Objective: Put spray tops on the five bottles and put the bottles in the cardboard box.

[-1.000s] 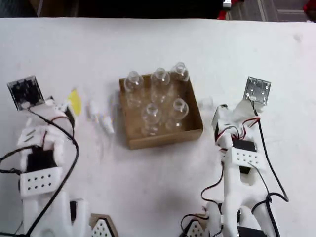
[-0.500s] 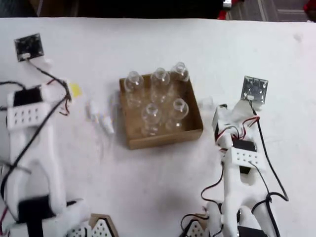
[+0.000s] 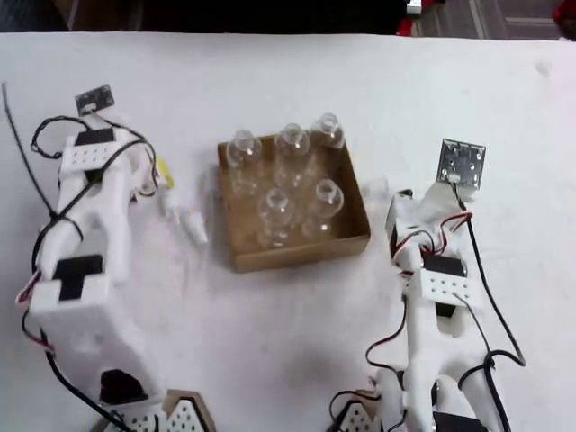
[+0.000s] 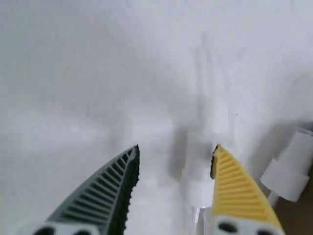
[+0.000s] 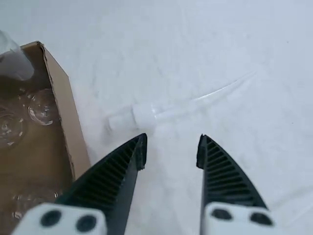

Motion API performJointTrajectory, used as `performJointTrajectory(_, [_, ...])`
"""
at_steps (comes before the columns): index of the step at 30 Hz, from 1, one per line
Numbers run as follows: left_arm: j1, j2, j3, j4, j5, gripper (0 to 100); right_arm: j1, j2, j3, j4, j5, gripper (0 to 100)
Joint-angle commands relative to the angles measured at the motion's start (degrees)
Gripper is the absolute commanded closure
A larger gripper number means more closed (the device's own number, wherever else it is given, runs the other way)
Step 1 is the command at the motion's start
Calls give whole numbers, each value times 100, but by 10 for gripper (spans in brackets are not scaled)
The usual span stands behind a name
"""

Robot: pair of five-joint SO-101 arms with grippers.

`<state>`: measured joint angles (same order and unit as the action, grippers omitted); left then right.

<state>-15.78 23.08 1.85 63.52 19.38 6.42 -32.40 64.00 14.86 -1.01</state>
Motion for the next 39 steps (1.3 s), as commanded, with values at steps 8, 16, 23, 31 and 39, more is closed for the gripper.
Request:
performJointTrajectory(8, [180,629,-862,-132,132,775,-84,-4,-35,-145,88,854])
performJointTrajectory(16, [171,637,-826,-88,1055,775,-92,-13,-35,-145,88,854])
performJointTrajectory(23, [189,637,-826,-132,1319,865,-92,-13,-35,-145,88,854])
performJointTrajectory(31, [215,646,-835,-79,1319,878,-92,-13,-35,-145,88,854])
performJointTrajectory(39, [462,637,-862,255,1327,739,-92,-13,-35,-145,97,854])
